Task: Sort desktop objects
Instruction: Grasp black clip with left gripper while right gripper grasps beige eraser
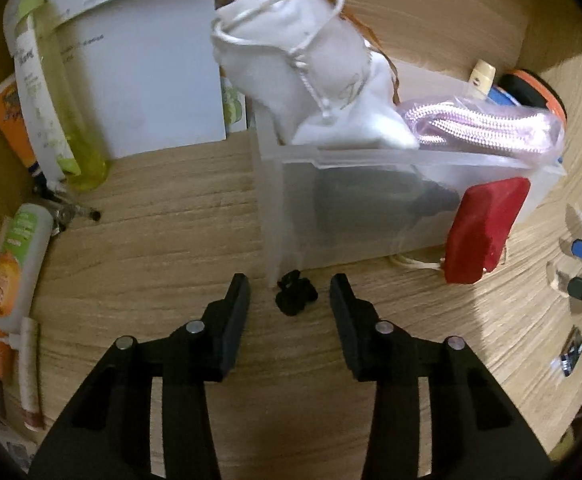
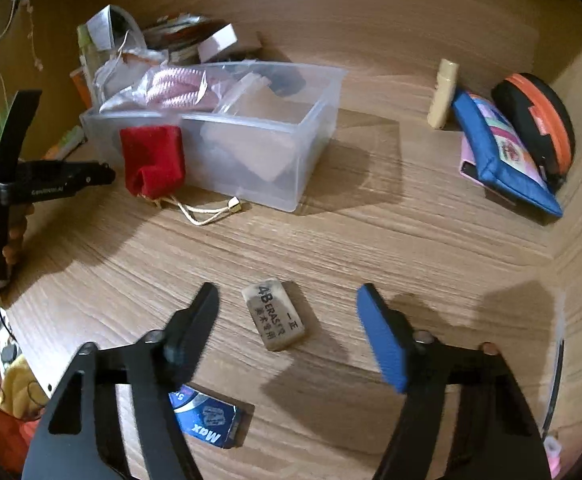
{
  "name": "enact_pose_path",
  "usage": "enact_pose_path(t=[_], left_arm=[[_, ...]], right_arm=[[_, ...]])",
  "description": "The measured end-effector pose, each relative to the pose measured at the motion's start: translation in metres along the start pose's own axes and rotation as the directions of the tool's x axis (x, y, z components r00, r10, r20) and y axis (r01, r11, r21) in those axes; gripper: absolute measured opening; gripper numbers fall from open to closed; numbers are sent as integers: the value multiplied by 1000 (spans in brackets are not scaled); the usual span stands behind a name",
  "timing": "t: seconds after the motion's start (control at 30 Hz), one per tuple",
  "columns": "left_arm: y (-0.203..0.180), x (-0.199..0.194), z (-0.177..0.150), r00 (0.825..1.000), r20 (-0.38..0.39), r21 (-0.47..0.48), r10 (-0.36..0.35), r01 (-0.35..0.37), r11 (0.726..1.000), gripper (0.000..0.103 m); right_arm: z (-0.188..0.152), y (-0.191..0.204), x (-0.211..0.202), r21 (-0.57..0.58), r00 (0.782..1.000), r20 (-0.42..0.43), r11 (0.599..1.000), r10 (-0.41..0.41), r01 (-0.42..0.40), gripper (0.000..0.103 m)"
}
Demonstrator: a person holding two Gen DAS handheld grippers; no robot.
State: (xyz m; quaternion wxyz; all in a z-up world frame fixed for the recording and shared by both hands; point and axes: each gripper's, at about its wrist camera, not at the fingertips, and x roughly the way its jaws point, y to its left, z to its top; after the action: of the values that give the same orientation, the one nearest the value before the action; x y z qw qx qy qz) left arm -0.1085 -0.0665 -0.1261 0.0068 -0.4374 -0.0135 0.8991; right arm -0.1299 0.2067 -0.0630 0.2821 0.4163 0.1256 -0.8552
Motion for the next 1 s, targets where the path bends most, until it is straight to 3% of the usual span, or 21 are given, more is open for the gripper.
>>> enact_pose_path(t=[0.03,0.2,0.27,0.53,0.8,1.0], left_arm=[[1,0,0,1000,3,-7,10,-10,1000,30],[6,-1,-3,1000,14,-13,-9,9,1000,24],[4,-2,-6,1000,13,4,-1,1,1000,20],[11,-9,-10,999,15,-1,-35,35,999,20],[3,-30,-20,996,54,25,-71,69,997,20],[-13,-48,-25,989,84,49,-120,117,992,20]], right_arm=[[1,0,3,-3,1000,-11,1000,5,-5,62],[-1,1,15,-5,999,-50,1000,21,-21,60],[-2,3,17,-15,998,-60,1000,24,-25,52],[-4,10,16,-61,999,-39,998,-1,-2,26],[-4,10,11,-37,999,-31,999,35,-36,22],[0,11,-4,-18,999,32,999,42,-41,22]])
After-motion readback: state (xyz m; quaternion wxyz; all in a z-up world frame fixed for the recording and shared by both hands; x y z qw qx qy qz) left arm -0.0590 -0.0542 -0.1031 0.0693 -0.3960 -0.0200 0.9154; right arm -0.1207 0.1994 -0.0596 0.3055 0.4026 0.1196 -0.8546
